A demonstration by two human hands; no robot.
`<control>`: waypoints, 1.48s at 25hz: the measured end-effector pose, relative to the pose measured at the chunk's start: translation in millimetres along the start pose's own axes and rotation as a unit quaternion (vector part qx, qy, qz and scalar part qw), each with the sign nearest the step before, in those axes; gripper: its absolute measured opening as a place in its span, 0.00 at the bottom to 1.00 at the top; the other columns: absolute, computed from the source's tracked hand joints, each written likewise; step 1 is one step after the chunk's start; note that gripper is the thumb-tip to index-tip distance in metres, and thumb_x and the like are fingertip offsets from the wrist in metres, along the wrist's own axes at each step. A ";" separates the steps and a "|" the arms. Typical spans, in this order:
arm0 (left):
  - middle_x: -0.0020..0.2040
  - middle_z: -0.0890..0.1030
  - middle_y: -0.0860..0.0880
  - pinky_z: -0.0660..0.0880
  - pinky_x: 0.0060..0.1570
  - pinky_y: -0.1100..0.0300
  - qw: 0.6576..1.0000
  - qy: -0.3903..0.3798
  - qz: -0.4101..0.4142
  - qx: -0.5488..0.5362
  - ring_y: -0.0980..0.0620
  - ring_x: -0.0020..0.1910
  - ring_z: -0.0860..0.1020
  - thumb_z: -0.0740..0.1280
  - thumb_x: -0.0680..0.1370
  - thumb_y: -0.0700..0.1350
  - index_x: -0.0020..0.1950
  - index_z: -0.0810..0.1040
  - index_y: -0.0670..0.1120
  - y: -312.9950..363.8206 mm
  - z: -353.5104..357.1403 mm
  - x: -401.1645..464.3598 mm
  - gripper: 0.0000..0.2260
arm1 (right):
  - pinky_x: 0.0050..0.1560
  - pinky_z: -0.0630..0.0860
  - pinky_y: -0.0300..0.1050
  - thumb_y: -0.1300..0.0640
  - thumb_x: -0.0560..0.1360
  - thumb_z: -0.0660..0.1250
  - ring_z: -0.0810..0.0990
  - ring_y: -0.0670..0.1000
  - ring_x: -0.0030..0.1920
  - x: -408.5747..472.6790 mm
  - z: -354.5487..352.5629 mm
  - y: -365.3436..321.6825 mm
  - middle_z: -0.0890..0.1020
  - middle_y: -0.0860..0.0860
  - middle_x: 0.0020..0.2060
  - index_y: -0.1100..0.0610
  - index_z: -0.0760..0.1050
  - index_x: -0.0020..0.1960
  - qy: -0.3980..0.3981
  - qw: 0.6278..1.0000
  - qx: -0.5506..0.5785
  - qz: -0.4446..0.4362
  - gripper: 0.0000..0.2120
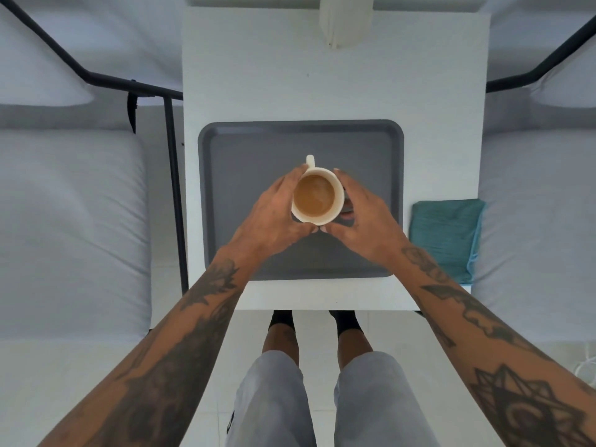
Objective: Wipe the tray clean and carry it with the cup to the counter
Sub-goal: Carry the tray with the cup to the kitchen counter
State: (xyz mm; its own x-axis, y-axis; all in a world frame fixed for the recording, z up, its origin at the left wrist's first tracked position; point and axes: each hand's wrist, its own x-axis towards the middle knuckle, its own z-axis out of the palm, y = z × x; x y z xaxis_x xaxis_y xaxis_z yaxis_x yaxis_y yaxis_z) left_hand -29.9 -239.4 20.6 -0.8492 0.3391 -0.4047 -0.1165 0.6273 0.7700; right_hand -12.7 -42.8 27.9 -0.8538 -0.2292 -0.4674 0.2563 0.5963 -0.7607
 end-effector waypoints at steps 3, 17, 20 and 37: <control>0.73 0.72 0.52 0.74 0.65 0.46 1.000 -0.002 0.002 -0.014 0.50 0.69 0.73 0.81 0.65 0.48 0.77 0.63 0.49 -5.3 -0.3 2.2 0.44 | 0.59 0.80 0.47 0.51 0.68 0.77 0.79 0.47 0.60 4.0 1.5 4.0 0.74 0.47 0.68 0.46 0.56 0.77 0.000 1.000 0.003 0.001 0.44; 0.64 0.71 0.36 0.71 0.62 0.50 0.957 0.197 -0.146 0.156 0.36 0.62 0.71 0.76 0.72 0.49 0.70 0.76 0.52 -77.3 -38.1 -60.7 0.26 | 0.62 0.75 0.49 0.49 0.74 0.70 0.74 0.55 0.59 -19.0 -42.4 63.1 0.66 0.54 0.60 0.45 0.74 0.67 0.175 0.965 -0.061 0.185 0.22; 0.63 0.68 0.36 0.74 0.62 0.45 0.957 0.167 -0.177 0.157 0.36 0.61 0.72 0.76 0.72 0.53 0.71 0.74 0.55 -85.9 -34.7 -55.4 0.28 | 0.55 0.72 0.42 0.49 0.75 0.70 0.73 0.51 0.50 -7.0 -39.8 65.1 0.67 0.52 0.54 0.46 0.75 0.66 0.148 0.970 -0.079 0.178 0.20; 0.57 0.66 0.46 0.68 0.62 0.63 0.967 0.202 -0.155 0.020 0.50 0.57 0.70 0.79 0.67 0.51 0.76 0.68 0.57 65.5 -170.7 -125.4 0.39 | 0.49 0.70 0.30 0.57 0.73 0.73 0.72 0.48 0.45 -88.6 -138.8 -102.3 0.70 0.55 0.48 0.52 0.77 0.67 0.283 0.954 -0.090 -0.035 0.22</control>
State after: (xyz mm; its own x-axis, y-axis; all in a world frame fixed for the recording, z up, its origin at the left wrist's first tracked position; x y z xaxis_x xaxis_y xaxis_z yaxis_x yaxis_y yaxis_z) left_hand -18.9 -360.5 205.9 -0.9097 -0.1659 -0.3808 -0.3842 0.6844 0.6196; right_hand -26.2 23.3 209.6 -0.9871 0.1480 -0.0610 0.1505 0.7288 -0.6680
